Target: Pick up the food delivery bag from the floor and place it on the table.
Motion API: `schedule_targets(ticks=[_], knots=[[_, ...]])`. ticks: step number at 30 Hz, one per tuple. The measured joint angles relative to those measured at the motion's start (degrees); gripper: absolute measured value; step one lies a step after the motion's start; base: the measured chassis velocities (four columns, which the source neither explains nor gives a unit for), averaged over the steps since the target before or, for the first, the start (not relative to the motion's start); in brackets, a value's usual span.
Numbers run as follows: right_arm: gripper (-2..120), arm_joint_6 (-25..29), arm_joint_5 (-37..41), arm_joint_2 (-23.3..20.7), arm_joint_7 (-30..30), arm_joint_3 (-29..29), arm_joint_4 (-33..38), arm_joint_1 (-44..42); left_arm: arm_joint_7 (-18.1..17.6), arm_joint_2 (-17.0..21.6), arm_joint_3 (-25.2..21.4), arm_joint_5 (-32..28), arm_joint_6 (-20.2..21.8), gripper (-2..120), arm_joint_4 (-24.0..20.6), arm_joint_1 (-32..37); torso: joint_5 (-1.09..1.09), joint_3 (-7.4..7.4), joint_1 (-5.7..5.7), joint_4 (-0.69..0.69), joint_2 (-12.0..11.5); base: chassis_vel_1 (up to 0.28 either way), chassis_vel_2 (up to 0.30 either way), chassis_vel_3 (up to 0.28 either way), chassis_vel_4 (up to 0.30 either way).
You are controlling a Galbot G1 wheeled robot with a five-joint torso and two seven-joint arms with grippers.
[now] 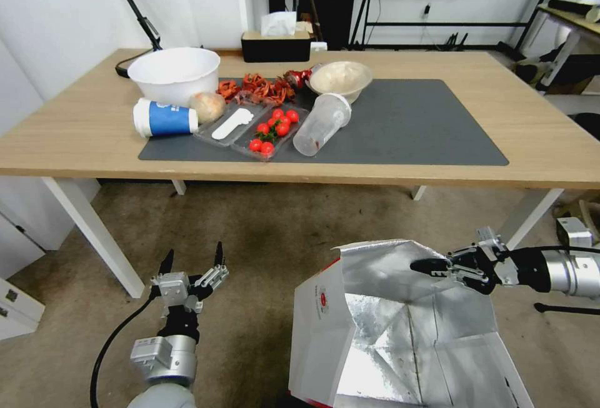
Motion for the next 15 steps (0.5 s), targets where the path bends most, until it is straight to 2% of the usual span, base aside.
schedule_targets(ticks=[15], knots=[[0, 0.0, 0.0, -0.2, -0.1, 0.0, 0.0, 0.0, -0.1, -0.2, 0.1, 0.0, 0.3, 100, 0.0, -0.3, 0.00, 2.24, 1.49, 0.00, 3.7, 0.000, 0.000, 0.000, 0.000]])
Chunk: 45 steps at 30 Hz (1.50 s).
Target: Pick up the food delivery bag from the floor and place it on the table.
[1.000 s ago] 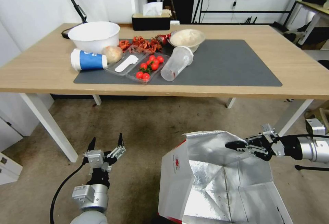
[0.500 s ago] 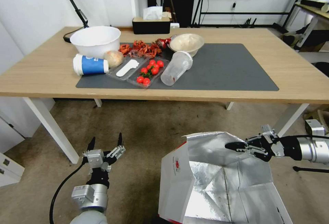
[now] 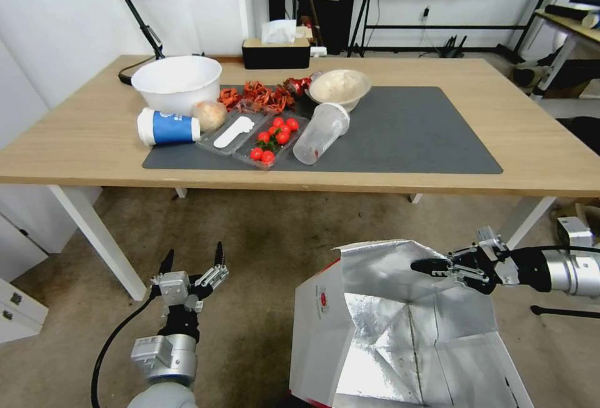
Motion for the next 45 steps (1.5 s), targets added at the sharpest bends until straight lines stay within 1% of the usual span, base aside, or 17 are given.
schedule_targets(ticks=[11, 14, 19, 22, 24, 26, 31, 36, 38, 39, 45], knots=[[0, 0.0, 0.0, -0.1, -0.1, 0.0, 0.1, 0.0, -0.1, 0.0, -0.1, -0.1, 0.0, 100, 0.0, 0.1, 0.00, 1.44, 0.99, 0.00, 2.4, 0.000, 0.000, 0.000, 0.000], [0, 0.0, 0.0, 0.0, -0.1, 0.0, 0.1, -0.1, -0.1, 0.1, -0.1, -0.1, 0.0, 100, -0.1, 0.1, 0.00, 2.06, 1.46, 0.00, 3.5, 0.000, 0.000, 0.000, 0.000], [0, 0.0, -0.1, 0.0, -0.2, 0.0, 0.1, -0.1, -0.2, 0.1, 0.0, -0.2, 0.0, 100, -0.1, 0.1, 0.00, 2.61, 1.84, 0.01, 4.4, 0.000, 0.000, 0.000, 0.000], [0, 0.0, -0.1, 0.0, -0.2, 0.0, 0.1, -0.1, -0.2, 0.1, 0.0, -0.2, 0.0, 100, -0.1, 0.1, 0.00, 3.22, 2.20, 0.00, 5.4, 0.000, 0.000, 0.000, 0.000], [0, 0.0, -0.1, 0.0, -0.2, 0.0, 0.1, -0.1, -0.2, 0.1, 0.0, -0.2, 0.0, 100, -0.2, 0.1, 0.00, 3.34, 2.29, 0.00, 5.6, 0.000, 0.000, 0.000, 0.000], [0, 0.0, -0.1, 0.0, -0.2, 0.0, 0.0, -0.1, -0.1, 0.1, 0.0, -0.2, 0.1, 100, -0.2, 0.1, 0.00, 3.89, 2.63, 0.01, 6.5, 0.000, 0.000, 0.000, 0.000], [0, 0.0, -0.2, 0.0, -0.2, 0.0, 0.0, -0.1, -0.1, 0.1, 0.0, -0.2, 0.1, 100, -0.2, 0.2, 0.00, 4.52, 3.07, 0.00, 7.6, 0.000, 0.000, 0.000, 0.000], [0, 0.0, -0.2, 0.1, -0.2, 0.0, 0.0, 0.0, 0.1, 0.1, 0.0, -0.2, 0.2, 100, -0.2, 0.2, 0.00, 5.24, 3.61, 0.02, 8.9, 0.000, 0.000, 0.000, 0.000], [0, 0.0, -0.2, 0.1, -0.2, 0.0, 0.0, 0.0, 0.1, 0.1, 0.0, -0.2, 0.2, 100, -0.2, 0.2, 0.00, 5.43, 3.78, 0.01, 9.2, 0.000, 0.000, 0.000, 0.000], [0, 0.0, -0.2, 0.1, -0.2, 0.0, -0.1, 0.0, 0.1, 0.2, 0.0, -0.2, 0.2, 100, -0.2, 0.1, 0.00, 5.67, 3.98, -0.02, 9.6, 0.000, 0.000, 0.000, 0.000], [0, 0.0, -0.2, 0.1, -0.2, 0.0, -0.1, 0.0, 0.1, 0.2, 0.0, -0.2, 0.2, 100, -0.3, 0.1, 0.00, 6.50, 4.55, 0.01, 11.0, 0.000, 0.000, 0.000, 0.000]])
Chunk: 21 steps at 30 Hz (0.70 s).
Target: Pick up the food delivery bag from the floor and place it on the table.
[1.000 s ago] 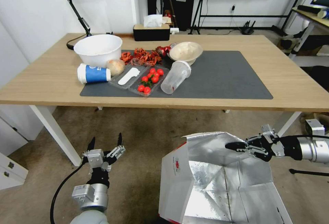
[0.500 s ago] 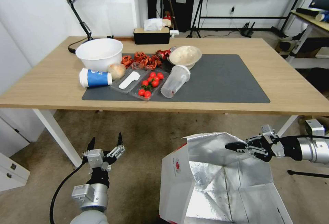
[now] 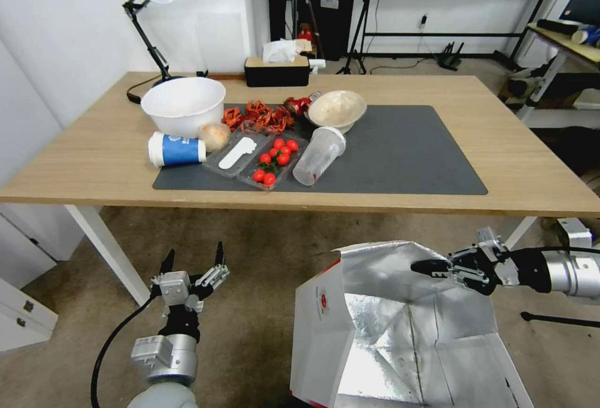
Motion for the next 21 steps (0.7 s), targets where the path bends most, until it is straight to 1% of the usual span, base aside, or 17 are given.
schedule_targets(ticks=[3, 5, 8, 12, 15, 16, 21], knots=[[0, 0.0, 0.0, 0.0, 0.0, 0.0, 0.0, 0.0, 0.0, 0.0, 0.0, 0.0, 0.0, 100, -0.1, 0.0, 0.00, 0.53, 0.36, 0.00, 0.9, 0.000, 0.000, 0.000, 0.000], [0, 0.0, 0.0, 0.0, 0.0, 0.0, 0.0, 0.0, 0.0, 0.0, 0.0, 0.0, 0.0, 100, -0.1, 0.0, 0.00, 0.65, 0.43, 0.00, 1.1, 0.000, 0.000, 0.000, 0.000], [0, 0.0, 0.0, 0.1, 0.0, 0.0, 0.0, 0.0, 0.0, 0.1, -0.1, -0.1, 0.0, 100, -0.1, 0.0, 0.00, 1.35, 0.96, 0.00, 2.3, 0.000, 0.000, 0.000, 0.000], [0, 0.0, -0.1, 0.2, 0.0, 0.0, 0.1, 0.0, 0.1, 0.1, -0.1, -0.1, 0.0, 100, -0.1, 0.0, 0.00, 1.76, 1.26, 0.00, 3.0, 0.000, 0.000, 0.000, 0.000], [0, 0.0, -0.1, 0.2, 0.0, 0.0, 0.1, -0.1, 0.1, 0.1, -0.1, -0.1, 0.0, 100, -0.1, 0.1, 0.00, 2.41, 1.72, 0.00, 4.1, 0.000, 0.000, 0.000, 0.000], [0, 0.0, -0.1, 0.2, 0.0, 0.0, 0.1, -0.1, 0.1, 0.1, -0.1, -0.1, 0.0, 100, -0.1, 0.1, 0.00, 2.41, 1.72, 0.00, 4.1, 0.000, 0.000, 0.000, 0.000], [0, 0.0, -0.1, 0.1, 0.0, 0.0, 0.1, 0.0, 0.1, 0.1, -0.1, -0.1, 0.0, 100, -0.2, 0.0, 0.00, 3.25, 2.40, 0.00, 5.6, 0.000, 0.000, 0.000, 0.000]])
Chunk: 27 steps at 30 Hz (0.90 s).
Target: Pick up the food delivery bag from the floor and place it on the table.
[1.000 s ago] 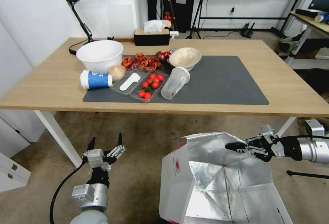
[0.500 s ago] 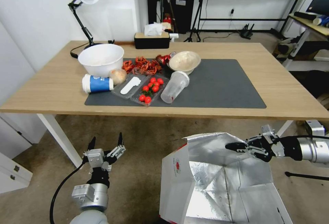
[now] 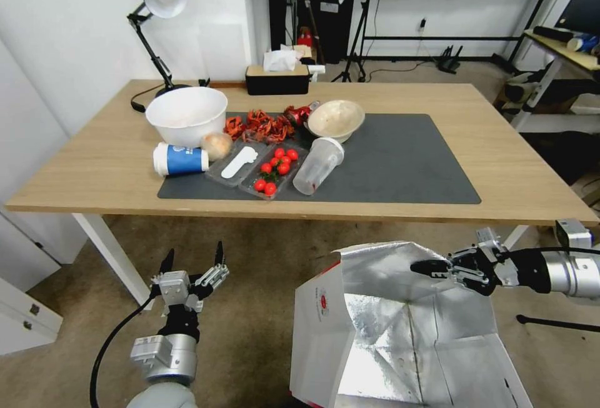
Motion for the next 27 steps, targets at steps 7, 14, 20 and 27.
schedule_targets(ticks=[7, 14, 20, 27], knots=[[0, 0.0, 0.0, 0.0, 0.0, 0.0, 0.0, 0.1, 0.0, 0.0, 0.0, -0.1, 0.0, 100, 0.0, -0.1, 0.00, 0.93, 0.72, 0.00, 1.7, 0.000, 0.000, 0.000, 0.000], [0, 0.0, 0.0, 0.1, 0.1, -0.1, 0.0, 0.1, 0.0, 0.1, -0.1, -0.1, 0.0, 100, -0.1, -0.1, 0.00, 1.95, 1.56, 0.00, 3.5, 0.000, 0.000, 0.000, 0.000], [0, 0.0, 0.0, 0.2, 0.1, -0.1, 0.1, 0.0, -0.1, 0.1, -0.2, -0.2, 0.1, 100, -0.2, 0.0, 0.00, 2.98, 2.31, 0.00, 5.3, 0.000, 0.000, 0.000, 0.000], [0, 0.0, 0.0, 0.2, 0.1, -0.1, 0.2, 0.0, -0.1, 0.2, -0.2, -0.3, 0.1, 100, -0.4, 0.0, 0.00, 4.02, 3.14, 0.00, 7.2, 0.000, 0.000, 0.000, 0.000]])
